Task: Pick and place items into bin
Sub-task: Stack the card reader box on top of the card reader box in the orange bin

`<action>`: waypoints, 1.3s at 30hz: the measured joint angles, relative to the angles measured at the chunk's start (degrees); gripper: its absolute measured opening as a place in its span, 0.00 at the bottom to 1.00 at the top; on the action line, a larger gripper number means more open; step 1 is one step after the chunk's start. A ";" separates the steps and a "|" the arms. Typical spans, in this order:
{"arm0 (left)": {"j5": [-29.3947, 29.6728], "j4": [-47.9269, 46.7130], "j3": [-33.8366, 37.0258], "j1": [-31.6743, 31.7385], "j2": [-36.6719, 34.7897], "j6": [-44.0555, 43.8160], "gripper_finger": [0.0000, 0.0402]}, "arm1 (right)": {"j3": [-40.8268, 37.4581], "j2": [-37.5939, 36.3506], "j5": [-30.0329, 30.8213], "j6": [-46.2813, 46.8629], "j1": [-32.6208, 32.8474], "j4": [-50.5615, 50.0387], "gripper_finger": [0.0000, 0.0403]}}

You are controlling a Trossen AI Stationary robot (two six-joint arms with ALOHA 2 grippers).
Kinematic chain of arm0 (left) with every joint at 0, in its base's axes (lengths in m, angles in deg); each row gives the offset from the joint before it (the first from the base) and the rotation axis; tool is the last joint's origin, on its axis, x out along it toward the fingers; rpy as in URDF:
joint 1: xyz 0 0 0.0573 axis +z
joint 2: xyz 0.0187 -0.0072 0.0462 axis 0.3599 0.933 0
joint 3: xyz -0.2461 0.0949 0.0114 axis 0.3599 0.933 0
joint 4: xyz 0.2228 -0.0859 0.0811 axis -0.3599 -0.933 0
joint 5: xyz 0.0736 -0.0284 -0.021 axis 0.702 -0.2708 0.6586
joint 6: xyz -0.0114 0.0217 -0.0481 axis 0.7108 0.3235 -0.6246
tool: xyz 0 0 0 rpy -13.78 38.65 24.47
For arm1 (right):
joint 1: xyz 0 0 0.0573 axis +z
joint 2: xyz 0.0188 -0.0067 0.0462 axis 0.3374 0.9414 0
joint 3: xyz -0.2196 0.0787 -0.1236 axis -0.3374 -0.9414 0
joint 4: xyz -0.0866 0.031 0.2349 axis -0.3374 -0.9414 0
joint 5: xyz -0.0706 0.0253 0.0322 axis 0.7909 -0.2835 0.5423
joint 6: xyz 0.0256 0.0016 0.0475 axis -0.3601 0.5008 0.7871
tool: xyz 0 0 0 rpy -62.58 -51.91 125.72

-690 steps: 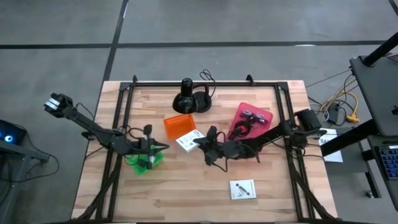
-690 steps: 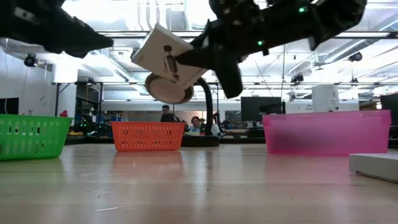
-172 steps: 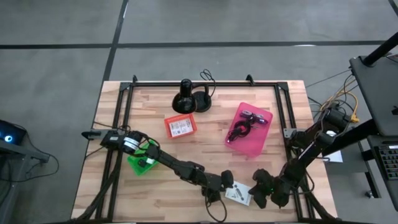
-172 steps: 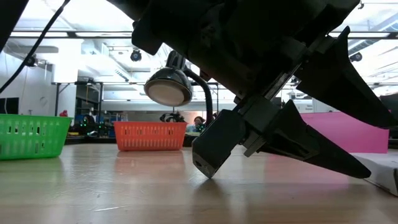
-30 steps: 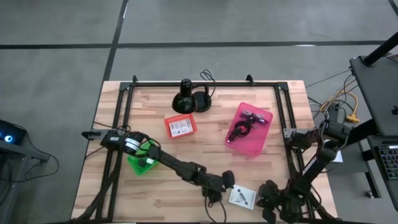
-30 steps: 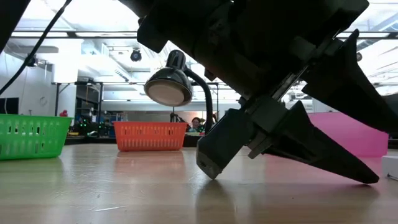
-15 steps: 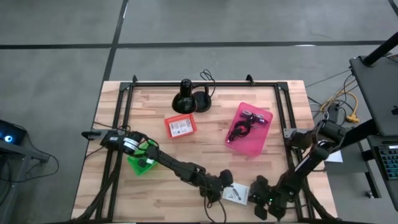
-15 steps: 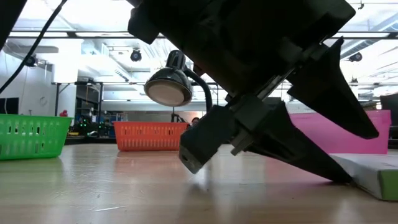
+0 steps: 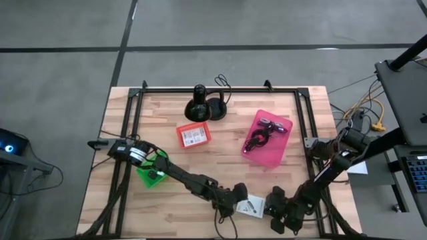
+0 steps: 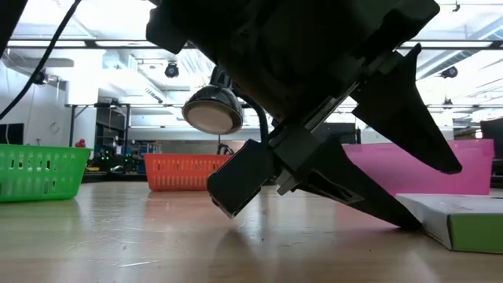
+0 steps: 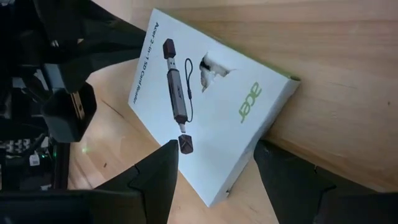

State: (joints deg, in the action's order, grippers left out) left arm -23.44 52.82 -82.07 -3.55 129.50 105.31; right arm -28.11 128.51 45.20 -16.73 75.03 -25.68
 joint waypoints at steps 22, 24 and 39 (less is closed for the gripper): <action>0.75 1.00 0.89 -0.09 0.01 -1.71 0.51 | 1.04 -2.86 -2.48 -4.45 -0.51 1.22 0.02; 0.75 1.11 0.89 -0.09 0.01 -1.71 0.51 | 0.49 -2.86 -2.46 -3.07 -0.49 0.40 0.02; 1.11 1.94 0.95 -0.09 0.01 -1.73 0.51 | -1.76 -3.10 -1.84 0.52 -0.42 1.27 0.02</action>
State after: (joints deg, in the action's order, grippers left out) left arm -22.33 54.76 -81.12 -3.64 129.51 103.57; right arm -29.87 125.41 43.36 -16.22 74.61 -24.41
